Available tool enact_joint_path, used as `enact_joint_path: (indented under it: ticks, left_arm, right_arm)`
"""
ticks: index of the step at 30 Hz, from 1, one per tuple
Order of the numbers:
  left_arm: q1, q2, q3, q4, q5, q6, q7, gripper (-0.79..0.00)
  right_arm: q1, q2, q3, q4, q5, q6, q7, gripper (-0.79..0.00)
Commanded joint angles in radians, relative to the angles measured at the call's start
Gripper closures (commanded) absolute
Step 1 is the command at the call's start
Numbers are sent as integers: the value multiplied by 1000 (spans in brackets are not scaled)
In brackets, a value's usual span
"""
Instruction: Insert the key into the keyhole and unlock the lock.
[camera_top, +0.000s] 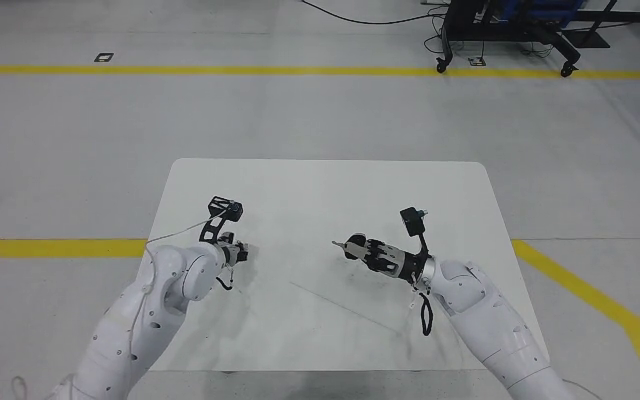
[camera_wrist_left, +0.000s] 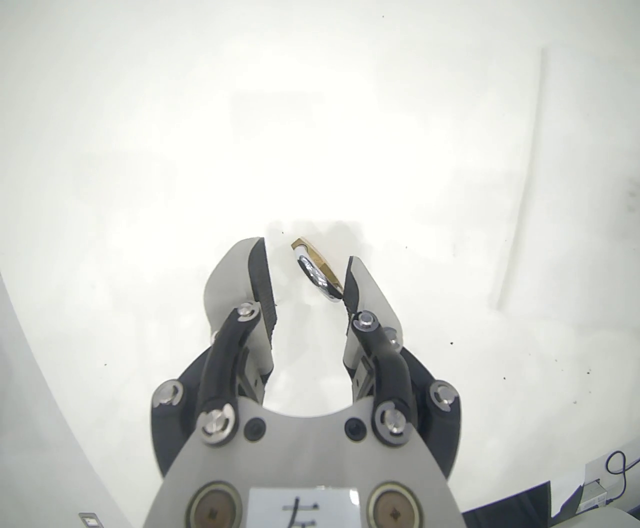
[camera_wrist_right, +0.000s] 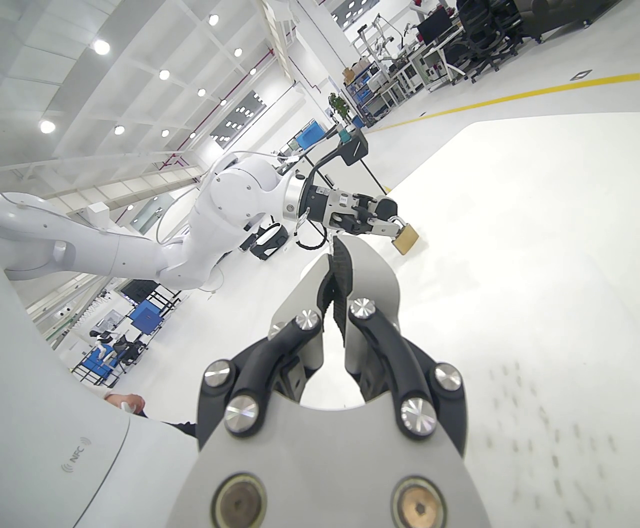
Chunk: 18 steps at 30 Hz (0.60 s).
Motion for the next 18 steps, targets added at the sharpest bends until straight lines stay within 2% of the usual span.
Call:
enact_joint_path:
  ticks: [1,11,18]
  left_arm:
    - [2,-1,1,-4,8,0,-7,0]
    - [7,-8,-4,-1,24,-4,-23,0]
    - [39,-3,-32,-22,39,-26,-61,0]
  right_arm:
    - [0,0,0,0,0,0,0,0]
    - [0,0,0,0,0,0,0,0]
    - [0,0,0,0,0,0,0,0]
